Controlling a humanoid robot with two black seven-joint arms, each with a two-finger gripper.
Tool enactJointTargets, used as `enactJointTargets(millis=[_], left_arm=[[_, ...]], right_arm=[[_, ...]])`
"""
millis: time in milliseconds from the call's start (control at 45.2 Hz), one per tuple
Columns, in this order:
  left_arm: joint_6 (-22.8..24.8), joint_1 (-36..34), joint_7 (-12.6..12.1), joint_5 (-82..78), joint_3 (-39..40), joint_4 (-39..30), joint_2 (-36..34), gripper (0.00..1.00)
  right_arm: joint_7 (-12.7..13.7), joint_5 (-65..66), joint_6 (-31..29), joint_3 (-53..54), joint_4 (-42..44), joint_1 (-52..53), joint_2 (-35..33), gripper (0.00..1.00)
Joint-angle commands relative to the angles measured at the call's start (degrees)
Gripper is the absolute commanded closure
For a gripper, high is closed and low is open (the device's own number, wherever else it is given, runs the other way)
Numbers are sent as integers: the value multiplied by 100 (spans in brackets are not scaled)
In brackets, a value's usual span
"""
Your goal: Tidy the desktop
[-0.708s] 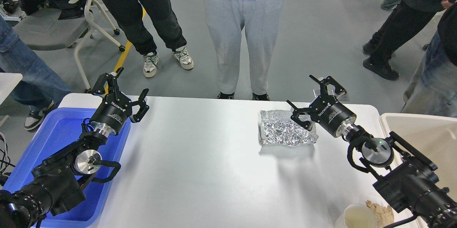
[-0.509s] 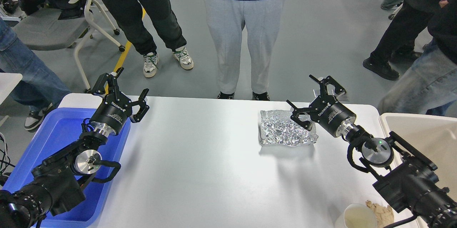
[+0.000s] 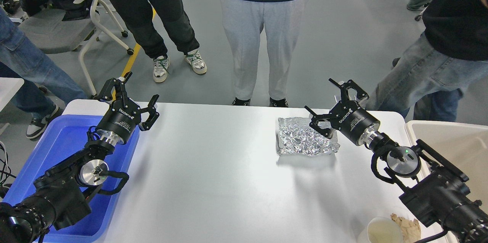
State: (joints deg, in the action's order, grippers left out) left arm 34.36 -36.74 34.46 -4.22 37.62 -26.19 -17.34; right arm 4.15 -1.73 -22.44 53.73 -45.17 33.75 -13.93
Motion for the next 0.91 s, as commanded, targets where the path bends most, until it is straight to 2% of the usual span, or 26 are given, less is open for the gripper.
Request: enactJointTargets(millis=[0,266,354,554,686,886], left_arm=[[1,0,-1,0,0,0,2,0],[1,0,-1,0,0,0,2,0],[1,0,-1,0,0,0,-6,0],[1,0,-1,0,0,0,2,0],[1,0,-1,0,0,0,-6,0],[1,0,8,0,0,0,-6,0]], right_arm=[[51,349,90,-108,-571,-35,-329,0],[94,472,591,-969,-2056,-27,-1463,0],[314,656,776,-1206,-2811,-9,-2165,0],[446,867,767,-1716,-3542,17,-3238,0],[631,964,759,-1936,-3955,26,-3906,0],[657,1175,688,-2401,-4632,79,-5259,0]])
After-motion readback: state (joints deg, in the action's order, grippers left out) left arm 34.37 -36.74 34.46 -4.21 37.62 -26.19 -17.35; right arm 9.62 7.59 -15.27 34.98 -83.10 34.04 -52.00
